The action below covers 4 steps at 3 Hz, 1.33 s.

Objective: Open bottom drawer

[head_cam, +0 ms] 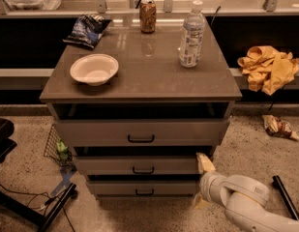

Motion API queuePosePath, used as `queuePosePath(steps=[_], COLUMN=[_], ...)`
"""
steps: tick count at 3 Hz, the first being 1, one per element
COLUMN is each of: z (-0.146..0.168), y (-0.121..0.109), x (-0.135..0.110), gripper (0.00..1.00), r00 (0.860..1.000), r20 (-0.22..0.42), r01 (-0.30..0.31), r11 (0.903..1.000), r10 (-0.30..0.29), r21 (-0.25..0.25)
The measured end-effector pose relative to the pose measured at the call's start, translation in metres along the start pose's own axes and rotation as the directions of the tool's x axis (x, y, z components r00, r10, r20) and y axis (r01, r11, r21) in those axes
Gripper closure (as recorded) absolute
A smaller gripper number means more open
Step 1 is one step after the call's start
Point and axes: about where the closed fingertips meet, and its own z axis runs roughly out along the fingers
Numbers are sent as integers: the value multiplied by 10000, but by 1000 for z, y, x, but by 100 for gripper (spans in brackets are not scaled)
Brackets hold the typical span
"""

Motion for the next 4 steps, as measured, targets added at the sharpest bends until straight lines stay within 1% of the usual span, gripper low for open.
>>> queuePosePath(steps=[1,2,3,4], z=[6,34,71,106], y=[4,34,93,151], x=[2,15,44,62], gripper=[0,0,0,0], r00=[10000,9989,9916,9780], r20=[-50,-257,-810,-1241], r01=[-74,-401,-1124,-1925], r11=[9999,9968,9819,9543], r10=[73,384,1009,1676], r21=[-120,-685,-1528,-2285])
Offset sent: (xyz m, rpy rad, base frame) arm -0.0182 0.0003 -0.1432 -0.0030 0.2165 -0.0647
